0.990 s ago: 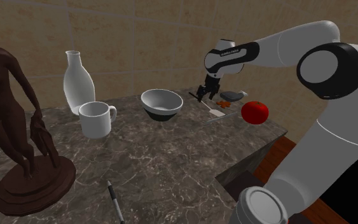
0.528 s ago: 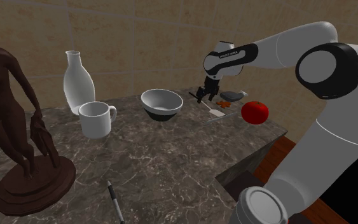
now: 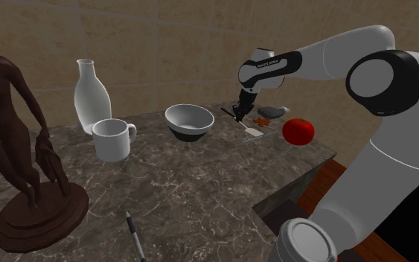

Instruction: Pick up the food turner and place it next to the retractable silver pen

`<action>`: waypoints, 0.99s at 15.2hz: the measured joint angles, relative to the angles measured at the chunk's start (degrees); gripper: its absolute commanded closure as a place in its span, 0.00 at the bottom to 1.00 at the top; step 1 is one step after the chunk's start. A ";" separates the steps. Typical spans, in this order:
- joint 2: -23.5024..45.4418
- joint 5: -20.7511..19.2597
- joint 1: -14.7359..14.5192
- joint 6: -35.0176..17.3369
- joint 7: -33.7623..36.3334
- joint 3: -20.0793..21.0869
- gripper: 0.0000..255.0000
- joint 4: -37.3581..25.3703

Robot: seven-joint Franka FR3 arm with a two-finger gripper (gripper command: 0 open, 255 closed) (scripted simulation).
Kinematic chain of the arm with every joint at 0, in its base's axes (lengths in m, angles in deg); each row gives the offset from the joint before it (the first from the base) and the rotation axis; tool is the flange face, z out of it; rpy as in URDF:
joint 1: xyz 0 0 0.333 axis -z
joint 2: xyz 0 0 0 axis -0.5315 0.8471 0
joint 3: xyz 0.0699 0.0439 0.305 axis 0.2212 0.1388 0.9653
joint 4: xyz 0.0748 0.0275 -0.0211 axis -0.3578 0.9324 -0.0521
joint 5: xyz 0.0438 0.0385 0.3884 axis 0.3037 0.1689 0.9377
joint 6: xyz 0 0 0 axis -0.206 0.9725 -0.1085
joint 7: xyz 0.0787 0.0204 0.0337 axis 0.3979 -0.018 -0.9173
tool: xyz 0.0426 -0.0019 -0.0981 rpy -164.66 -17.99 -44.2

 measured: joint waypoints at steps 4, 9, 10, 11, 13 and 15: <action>-0.05 -0.03 -0.01 0.37 0.04 0.01 1.00 -0.31; -1.44 -0.46 -0.04 3.52 0.35 0.02 1.00 -2.14; -1.49 -0.49 -0.03 4.39 0.35 0.01 1.00 -2.96; -1.72 -0.57 -0.08 5.07 0.49 0.05 1.00 -3.43; -2.19 -0.71 -0.06 6.65 0.53 0.04 1.00 -4.54; -2.71 -0.86 -0.09 8.19 0.67 0.07 1.00 -5.59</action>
